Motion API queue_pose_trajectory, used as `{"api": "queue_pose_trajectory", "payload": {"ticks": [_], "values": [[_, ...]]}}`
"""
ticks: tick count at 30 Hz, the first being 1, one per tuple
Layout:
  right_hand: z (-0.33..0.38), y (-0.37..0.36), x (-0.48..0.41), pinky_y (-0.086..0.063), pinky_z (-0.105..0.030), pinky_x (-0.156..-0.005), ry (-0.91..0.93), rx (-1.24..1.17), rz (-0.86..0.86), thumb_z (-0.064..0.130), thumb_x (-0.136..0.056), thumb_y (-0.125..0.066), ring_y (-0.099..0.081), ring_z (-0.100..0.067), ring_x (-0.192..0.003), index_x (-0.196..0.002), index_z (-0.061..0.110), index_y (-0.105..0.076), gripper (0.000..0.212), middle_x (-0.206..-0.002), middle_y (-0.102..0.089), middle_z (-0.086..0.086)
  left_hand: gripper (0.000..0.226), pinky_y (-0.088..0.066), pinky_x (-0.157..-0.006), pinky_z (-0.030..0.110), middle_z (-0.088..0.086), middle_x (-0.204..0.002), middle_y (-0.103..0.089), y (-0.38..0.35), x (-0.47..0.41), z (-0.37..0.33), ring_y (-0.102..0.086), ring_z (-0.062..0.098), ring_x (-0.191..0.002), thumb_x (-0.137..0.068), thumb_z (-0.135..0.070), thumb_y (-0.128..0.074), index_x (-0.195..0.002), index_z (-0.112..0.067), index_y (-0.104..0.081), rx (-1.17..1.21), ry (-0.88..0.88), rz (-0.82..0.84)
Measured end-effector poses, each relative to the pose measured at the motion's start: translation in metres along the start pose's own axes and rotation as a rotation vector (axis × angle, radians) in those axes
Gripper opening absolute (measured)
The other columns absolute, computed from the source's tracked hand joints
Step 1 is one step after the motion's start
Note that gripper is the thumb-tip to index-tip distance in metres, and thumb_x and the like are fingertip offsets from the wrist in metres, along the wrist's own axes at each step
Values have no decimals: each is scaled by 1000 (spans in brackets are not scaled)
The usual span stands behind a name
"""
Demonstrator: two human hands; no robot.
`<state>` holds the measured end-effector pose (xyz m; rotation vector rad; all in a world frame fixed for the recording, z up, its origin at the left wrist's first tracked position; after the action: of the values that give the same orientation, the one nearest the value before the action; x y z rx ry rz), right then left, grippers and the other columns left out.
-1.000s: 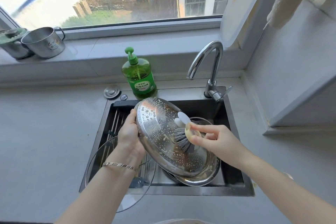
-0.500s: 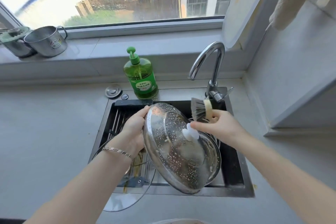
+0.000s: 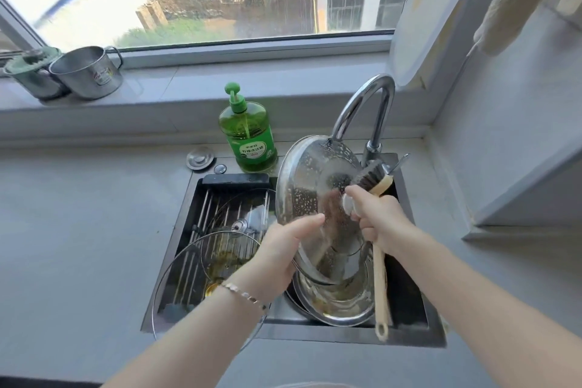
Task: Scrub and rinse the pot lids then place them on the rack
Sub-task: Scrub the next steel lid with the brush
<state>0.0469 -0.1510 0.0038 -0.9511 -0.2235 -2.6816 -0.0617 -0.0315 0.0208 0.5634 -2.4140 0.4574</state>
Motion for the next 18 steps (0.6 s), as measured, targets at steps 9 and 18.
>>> {"api": "queue_pose_trajectory", "payload": {"ticks": [9, 18], "values": [[0, 8, 46, -44, -33, -77, 551, 978, -75, 65, -89, -28, -57, -20, -105, -148, 29, -16, 71, -96, -55, 11, 29, -55, -74, 42, 20, -105, -70, 2, -8, 8, -68, 32, -93, -87, -10, -60, -114, 1, -62, 476, 22, -200], [-30, 29, 16, -47, -33, -85, 306, 676, 17, 62, -86, -46, -59, -18, -105, -130, 37, -52, 51, -99, -64, 7, 37, -56, -81, 42, 24, -107, -66, 9, 8, 9, -66, 35, -91, -77, 9, -62, -114, 12, -59, 363, 36, -301]]}}
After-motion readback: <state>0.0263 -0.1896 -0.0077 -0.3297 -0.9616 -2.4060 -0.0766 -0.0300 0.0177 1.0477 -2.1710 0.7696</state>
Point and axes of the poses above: each hand's wrist, its own x-axis away from the middle knuckle, its own y-axis out of the back of the hand, z = x × y, the point moved 2 cm from there along -x, towards the middle knuckle
